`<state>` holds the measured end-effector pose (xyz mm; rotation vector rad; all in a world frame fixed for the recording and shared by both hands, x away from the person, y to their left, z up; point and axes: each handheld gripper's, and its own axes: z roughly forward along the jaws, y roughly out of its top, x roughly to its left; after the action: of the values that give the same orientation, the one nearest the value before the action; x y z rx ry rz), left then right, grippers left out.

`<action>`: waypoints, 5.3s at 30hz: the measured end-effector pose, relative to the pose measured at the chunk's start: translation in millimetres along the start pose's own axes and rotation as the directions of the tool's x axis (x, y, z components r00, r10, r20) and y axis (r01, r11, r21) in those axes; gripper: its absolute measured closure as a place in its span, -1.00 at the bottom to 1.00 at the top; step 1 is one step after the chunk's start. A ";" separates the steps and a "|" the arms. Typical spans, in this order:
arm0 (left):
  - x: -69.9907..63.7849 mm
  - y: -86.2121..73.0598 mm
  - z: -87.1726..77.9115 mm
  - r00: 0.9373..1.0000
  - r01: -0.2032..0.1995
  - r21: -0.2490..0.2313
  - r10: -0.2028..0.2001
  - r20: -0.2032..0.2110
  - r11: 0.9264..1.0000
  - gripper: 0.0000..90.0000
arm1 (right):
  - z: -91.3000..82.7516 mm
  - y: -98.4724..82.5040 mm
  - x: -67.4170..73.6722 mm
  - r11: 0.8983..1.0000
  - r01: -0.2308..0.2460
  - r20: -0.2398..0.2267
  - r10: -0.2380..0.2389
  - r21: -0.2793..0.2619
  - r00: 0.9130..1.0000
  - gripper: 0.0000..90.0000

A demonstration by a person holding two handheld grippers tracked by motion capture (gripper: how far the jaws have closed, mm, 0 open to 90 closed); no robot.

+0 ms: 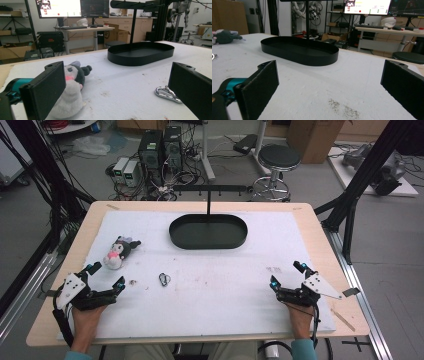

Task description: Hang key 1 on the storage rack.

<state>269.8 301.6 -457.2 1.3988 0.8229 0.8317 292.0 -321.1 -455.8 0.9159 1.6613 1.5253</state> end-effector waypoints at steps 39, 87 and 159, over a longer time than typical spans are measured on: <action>22.1 37.5 6.2 0.996 0.032 0.149 -0.019 -0.082 0.988 -0.96 | 0.1 0.0 0.0 1.000 0.003 -0.002 -0.003 -0.001 1.000 -0.98; 68.7 89.0 100.0 0.996 0.088 0.702 -0.043 -0.081 0.707 -0.96 | -1.0 -0.2 -1.3 1.000 -0.011 -0.004 0.011 -0.009 1.000 -0.98; 67.9 52.9 126.2 0.998 0.070 0.880 -0.030 -0.063 0.470 0.15 | -1.5 -0.6 -2.3 1.000 -0.021 -0.001 0.021 -0.017 1.000 -0.98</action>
<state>412.6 300.0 -403.1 2.2634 1.4420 0.3316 291.8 -323.8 -456.3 0.9265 1.6416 1.5525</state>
